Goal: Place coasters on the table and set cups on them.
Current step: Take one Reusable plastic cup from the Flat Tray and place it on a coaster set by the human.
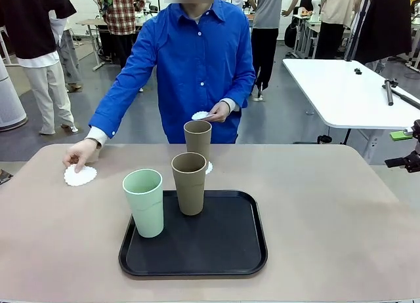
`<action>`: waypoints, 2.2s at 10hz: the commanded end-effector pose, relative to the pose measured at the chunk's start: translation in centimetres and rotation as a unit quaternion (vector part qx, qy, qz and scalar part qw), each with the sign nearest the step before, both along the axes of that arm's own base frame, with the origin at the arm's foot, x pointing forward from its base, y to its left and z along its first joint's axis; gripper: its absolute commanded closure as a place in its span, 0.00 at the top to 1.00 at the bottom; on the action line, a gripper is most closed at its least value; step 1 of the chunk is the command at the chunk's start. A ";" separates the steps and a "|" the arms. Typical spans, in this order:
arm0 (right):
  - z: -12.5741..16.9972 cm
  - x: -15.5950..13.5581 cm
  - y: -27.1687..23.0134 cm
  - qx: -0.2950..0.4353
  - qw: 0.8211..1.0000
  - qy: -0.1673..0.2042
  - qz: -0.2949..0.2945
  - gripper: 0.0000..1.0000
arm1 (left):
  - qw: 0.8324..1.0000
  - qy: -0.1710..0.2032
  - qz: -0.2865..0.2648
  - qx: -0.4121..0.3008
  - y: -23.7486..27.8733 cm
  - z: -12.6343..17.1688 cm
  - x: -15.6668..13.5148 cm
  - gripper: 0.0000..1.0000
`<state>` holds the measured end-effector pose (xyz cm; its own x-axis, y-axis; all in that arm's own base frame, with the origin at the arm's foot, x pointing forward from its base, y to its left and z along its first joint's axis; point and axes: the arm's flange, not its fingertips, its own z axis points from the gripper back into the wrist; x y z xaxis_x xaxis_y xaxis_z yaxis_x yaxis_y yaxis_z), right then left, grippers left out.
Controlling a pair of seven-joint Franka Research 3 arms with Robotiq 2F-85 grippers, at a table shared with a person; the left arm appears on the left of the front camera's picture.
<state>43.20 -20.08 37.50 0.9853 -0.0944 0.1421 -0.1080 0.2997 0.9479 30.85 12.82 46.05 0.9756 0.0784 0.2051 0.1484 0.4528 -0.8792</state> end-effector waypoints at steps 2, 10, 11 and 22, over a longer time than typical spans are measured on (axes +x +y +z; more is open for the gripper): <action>-0.1 0.1 0.0 -0.003 1.000 0.000 -0.002 1.00 | 1.000 -0.007 0.000 -0.006 0.1 0.1 -0.1 1.00; -0.1 0.1 0.0 -0.003 1.000 0.000 -0.002 1.00 | 1.000 -0.007 0.000 -0.006 0.1 0.1 -0.1 1.00; -0.1 0.1 0.0 -0.003 1.000 0.000 -0.002 1.00 | 1.000 0.000 0.000 0.000 0.0 0.0 0.0 1.00; -0.1 0.1 0.0 -0.003 1.000 0.000 -0.002 1.00 | 0.797 -0.256 -0.393 0.381 -14.5 7.4 11.2 1.00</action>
<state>43.21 -20.05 37.48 0.9854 -0.0940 0.1420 -0.1079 0.3003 0.9477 41.77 -1.72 54.53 0.4740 -0.8188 0.3240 0.8804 0.4471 -0.1581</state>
